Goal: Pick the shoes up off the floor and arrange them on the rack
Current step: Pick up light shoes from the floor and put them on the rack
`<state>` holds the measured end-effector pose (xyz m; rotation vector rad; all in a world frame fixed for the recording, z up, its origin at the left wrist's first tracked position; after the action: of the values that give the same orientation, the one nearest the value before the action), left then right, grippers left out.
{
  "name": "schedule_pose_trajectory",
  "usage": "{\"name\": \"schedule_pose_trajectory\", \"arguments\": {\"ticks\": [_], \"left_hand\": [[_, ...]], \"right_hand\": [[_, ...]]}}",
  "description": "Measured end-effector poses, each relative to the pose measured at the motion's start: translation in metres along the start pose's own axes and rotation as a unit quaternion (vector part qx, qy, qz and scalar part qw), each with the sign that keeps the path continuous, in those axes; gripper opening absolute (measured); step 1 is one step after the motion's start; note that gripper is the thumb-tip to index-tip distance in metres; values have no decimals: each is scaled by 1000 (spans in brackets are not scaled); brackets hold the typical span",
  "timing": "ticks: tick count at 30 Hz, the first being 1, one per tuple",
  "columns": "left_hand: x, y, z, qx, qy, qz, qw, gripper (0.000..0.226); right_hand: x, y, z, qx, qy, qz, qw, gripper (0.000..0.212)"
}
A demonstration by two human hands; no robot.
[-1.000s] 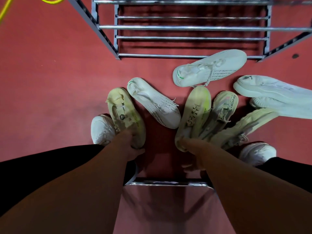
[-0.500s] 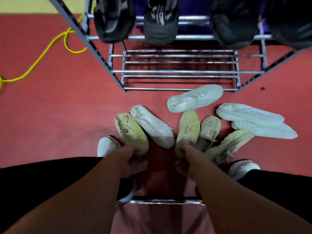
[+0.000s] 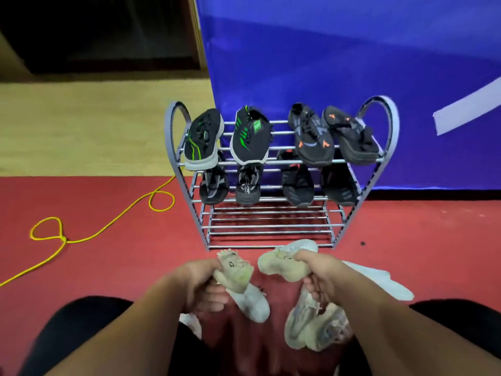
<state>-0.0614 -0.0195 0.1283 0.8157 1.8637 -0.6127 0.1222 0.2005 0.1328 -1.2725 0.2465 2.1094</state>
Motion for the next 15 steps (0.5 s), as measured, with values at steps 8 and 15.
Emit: {"name": "schedule_pose_trajectory", "arguments": {"ticks": [8,15], "left_hand": [[-60,16,-65,20,81,-19,996,27],[-35,42,-68,-25,69,-10,997,33]], "right_hand": [[-55,-70,45,22,-101,-53,993,42],[-32,-68,40,144,-120,-62,980,35]]}}
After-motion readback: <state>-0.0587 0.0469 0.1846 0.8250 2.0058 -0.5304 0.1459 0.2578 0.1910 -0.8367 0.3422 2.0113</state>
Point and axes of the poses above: each hand's wrist, its own x-axis towards the middle knuckle, its own y-axis out of the palm, z = x × y, the point moved 9 cm from there along x, towards the middle knuckle
